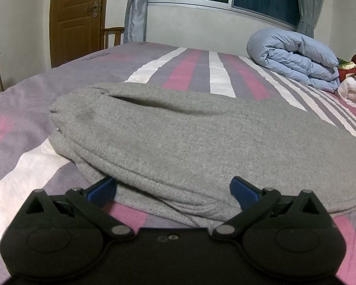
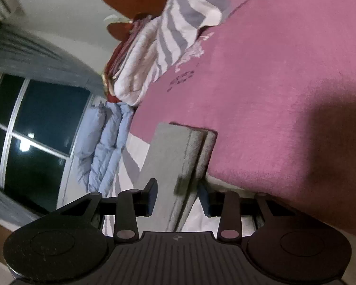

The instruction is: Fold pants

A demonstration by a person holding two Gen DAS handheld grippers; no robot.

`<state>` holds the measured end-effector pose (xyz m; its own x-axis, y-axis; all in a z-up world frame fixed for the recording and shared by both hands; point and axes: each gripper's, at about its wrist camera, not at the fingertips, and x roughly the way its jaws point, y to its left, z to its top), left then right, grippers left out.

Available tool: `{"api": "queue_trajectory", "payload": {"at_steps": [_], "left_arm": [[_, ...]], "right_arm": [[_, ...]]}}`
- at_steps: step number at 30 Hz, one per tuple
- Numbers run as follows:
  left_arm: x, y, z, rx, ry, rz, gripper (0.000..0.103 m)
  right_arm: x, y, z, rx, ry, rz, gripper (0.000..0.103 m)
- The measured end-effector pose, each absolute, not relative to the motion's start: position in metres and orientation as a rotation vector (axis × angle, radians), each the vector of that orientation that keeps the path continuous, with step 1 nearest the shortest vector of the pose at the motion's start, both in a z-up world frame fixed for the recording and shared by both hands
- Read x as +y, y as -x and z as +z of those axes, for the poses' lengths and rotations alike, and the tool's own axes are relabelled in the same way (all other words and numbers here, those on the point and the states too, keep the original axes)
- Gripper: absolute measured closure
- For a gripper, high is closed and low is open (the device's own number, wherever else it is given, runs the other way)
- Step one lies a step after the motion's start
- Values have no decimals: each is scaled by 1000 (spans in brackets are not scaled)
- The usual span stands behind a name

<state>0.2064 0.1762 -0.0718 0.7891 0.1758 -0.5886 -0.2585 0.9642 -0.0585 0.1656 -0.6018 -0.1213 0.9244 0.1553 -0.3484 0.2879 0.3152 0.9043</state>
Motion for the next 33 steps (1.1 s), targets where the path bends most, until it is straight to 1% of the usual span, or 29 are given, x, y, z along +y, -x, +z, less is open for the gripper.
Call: {"api": "queue_trajectory", "payload": {"at_steps": [7,9,15,16,17,18,19,22,23,25,26,27,29,31,32,33], "left_arm": [[176,-206,-72,618,141,236,5],[176,-206,-72,619,141,236,6],[177,-206,-72,617,142,236,6],[177,-207,-72,618,143,235,6],[177,-207,-72,618,145,236,6],[177,-206,-72,618,145,237,5],[176,-206,-72,618,145,237,6],[176,-207,-72,618,147,236,6],[176,-207,-72,618,148,237,6],[176,-207,-72,617,149,238,5],[176,-207,-72,617,149,238,6],[176,-207,-72,616,151,237,6],[177,-207,-72,615,153,237,6],[177,-207,-72,615,153,238,6],[177,-206,-72,615,153,238,6],[177,-206,-72,615,153,237,6]], "right_arm": [[-607,-150,-110,327,-1272,-44,64],[-608,-156,-111,340,-1267,-41,64],[-608,-190,-104,461,-1201,-63,65],[-606,-194,-99,479,-1149,-63,68],[-603,-197,-93,487,-1093,-58,82],[-600,-200,-88,486,-1054,-51,98],[-599,-198,-81,466,-1023,-46,98],[-596,-188,-71,356,-989,12,98],[-596,-190,-76,378,-978,-6,98],[-600,-201,-100,533,-1030,-84,98],[-602,-203,-110,574,-1064,-82,98],[-604,-199,-116,561,-1100,-68,98],[-606,-184,-114,506,-1111,-76,90],[-605,-174,-112,464,-1106,-77,77],[-607,-173,-110,455,-1105,-84,73],[-608,-171,-110,453,-1105,-84,65]]}}
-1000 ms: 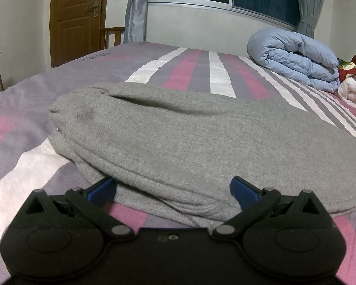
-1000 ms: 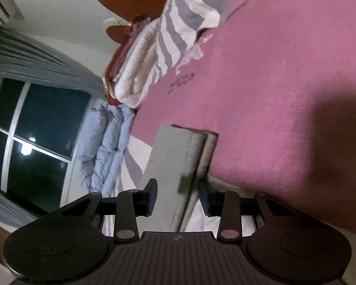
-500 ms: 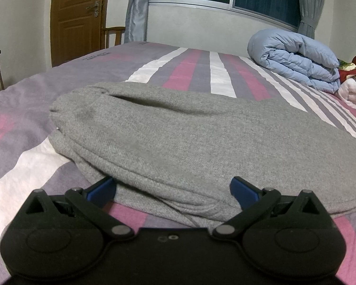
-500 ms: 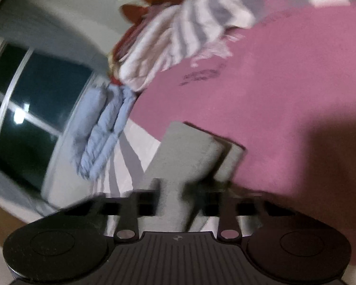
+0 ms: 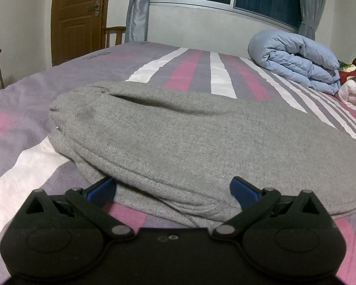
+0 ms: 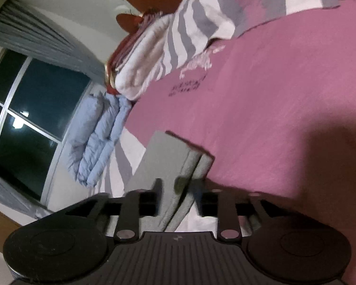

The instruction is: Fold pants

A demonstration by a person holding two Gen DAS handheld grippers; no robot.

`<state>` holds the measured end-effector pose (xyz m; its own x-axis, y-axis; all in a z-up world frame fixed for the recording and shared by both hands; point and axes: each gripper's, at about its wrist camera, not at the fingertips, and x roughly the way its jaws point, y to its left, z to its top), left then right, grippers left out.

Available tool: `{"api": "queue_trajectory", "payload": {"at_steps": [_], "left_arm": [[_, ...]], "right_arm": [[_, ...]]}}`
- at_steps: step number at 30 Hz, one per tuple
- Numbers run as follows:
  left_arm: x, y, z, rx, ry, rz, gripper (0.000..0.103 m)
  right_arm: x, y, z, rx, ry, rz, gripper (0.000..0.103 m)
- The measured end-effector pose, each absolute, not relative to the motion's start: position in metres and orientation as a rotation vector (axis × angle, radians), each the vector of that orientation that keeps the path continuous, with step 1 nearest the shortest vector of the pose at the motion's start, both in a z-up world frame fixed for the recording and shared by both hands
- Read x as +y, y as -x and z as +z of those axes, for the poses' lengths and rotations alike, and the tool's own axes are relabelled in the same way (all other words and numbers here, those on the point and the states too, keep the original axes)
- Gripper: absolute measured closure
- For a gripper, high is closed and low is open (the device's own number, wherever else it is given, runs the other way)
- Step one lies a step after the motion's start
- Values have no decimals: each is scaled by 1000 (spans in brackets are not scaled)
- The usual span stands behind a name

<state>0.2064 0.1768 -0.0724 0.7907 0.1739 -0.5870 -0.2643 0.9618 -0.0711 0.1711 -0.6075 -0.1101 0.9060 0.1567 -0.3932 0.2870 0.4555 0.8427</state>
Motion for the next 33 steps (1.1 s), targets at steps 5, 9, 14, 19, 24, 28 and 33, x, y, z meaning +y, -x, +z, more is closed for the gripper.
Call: {"api": "queue_trajectory", "payload": {"at_steps": [5,9,14,19,24,28,33], "left_arm": [[177,-206,-72,615,153,237,6],[177,-206,-73,615,153,238,6],[178,-206,-73,614,156,239,6],[177,-206,-73,613,158,239,6],[177,-206,-73,612,159,238,6],[177,-206,-73,612,160,238,6],[177,-206,-73,613,159,240,6]], "right_arm": [[-613,-181,-116,468,-1171,-88,63],[-621,-172,-102,380,-1200,-114,63],[-617,-188,-102,453,-1178,-93,63],[-611,-201,-100,501,-1161,-99,63],[-601,-194,-91,437,-1082,-72,99],[-606,-189,-111,506,-1138,-132,97],[-607,-159,-107,409,-1159,-163,52]]}}
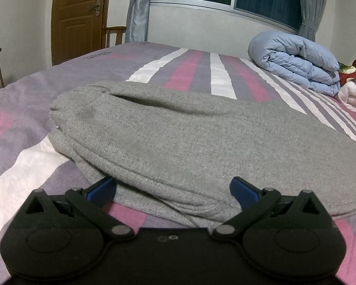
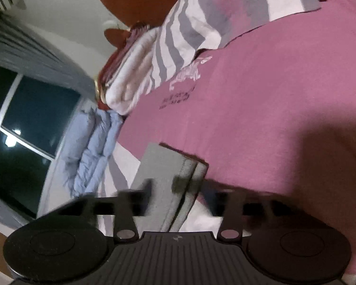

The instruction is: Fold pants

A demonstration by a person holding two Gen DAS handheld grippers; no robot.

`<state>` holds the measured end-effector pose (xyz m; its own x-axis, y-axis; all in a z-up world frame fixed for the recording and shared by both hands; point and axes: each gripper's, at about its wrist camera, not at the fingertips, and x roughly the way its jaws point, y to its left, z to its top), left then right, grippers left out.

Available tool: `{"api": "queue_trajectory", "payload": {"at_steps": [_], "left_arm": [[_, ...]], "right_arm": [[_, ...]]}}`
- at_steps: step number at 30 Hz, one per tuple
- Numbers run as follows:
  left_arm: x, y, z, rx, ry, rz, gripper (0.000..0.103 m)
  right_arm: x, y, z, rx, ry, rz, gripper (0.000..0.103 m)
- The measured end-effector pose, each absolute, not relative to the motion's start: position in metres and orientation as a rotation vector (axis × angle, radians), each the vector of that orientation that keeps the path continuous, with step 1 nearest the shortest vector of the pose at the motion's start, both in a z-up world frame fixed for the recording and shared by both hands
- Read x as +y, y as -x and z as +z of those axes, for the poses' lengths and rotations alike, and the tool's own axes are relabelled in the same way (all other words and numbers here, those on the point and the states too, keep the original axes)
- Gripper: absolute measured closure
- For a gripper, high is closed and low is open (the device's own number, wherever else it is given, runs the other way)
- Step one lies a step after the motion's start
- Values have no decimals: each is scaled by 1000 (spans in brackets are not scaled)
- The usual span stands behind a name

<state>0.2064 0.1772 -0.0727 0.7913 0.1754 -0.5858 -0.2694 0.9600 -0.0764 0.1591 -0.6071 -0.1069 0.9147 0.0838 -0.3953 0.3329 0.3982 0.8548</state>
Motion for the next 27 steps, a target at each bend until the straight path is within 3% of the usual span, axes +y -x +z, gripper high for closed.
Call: {"api": "queue_trajectory", "payload": {"at_steps": [11,13,21,25,27], "left_arm": [[178,-194,-58,534,167,304,6],[183,-195,-57,541,192,324,6],[194,-209,-69,603,247,332,5],[197,-208,-71,604,265,327,5],[197,-206,-69,598,263,329,6]], "right_arm": [[-593,-189,-106,523,-1066,-67,53],[-597,-190,-108,527,-1097,-79,63],[-601,-199,-114,551,-1084,-67,68],[-602,-206,-117,574,-1066,-79,86],[-600,-206,-113,574,-1053,-72,88]]}}
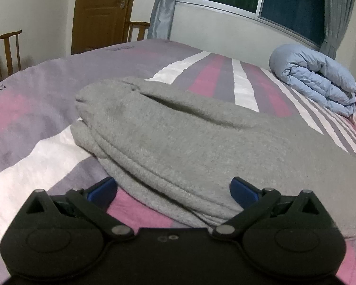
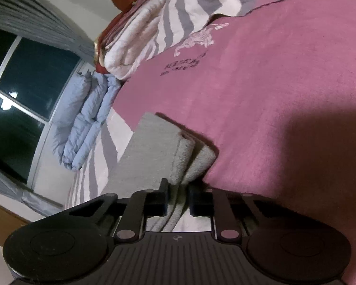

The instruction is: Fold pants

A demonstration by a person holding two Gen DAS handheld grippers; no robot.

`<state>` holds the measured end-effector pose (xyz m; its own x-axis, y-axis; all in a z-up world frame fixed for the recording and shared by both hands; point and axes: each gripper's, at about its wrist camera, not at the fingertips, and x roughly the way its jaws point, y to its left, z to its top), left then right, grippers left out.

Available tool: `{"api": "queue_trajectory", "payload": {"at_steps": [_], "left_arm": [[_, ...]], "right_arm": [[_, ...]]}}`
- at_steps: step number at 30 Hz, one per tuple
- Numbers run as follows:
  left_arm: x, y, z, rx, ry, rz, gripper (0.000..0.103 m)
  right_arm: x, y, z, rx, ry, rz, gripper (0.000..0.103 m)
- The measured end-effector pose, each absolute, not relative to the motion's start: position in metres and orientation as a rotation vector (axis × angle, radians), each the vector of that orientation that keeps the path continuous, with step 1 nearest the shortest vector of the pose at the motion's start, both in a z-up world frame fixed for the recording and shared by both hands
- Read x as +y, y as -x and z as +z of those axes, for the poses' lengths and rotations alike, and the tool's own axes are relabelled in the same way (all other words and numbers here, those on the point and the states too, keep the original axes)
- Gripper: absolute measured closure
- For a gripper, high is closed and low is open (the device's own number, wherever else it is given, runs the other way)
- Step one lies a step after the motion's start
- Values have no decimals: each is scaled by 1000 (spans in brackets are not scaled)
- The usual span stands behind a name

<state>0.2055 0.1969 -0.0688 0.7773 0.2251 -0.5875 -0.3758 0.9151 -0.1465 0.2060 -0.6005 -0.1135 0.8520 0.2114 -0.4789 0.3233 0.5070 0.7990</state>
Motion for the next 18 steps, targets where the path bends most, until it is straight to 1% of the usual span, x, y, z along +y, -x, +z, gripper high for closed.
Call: {"api": "queue_trajectory", "payload": {"at_steps": [5,9,14,18], "left_arm": [[206,-188,-56,514,298,353,6],[219,-177,-50,479,366,371,6],[235,-166,-47,454,418,408,6],[251,-156,-49,461,433,441,6]], "right_arm": [[-586,-199,-87,504,-1015,-36,91],[-545,-212,-43,448,-959,78,91],[-451,-243,5,417,-921,261,91],[-351,-253,18,445,-878,447,91]]}}
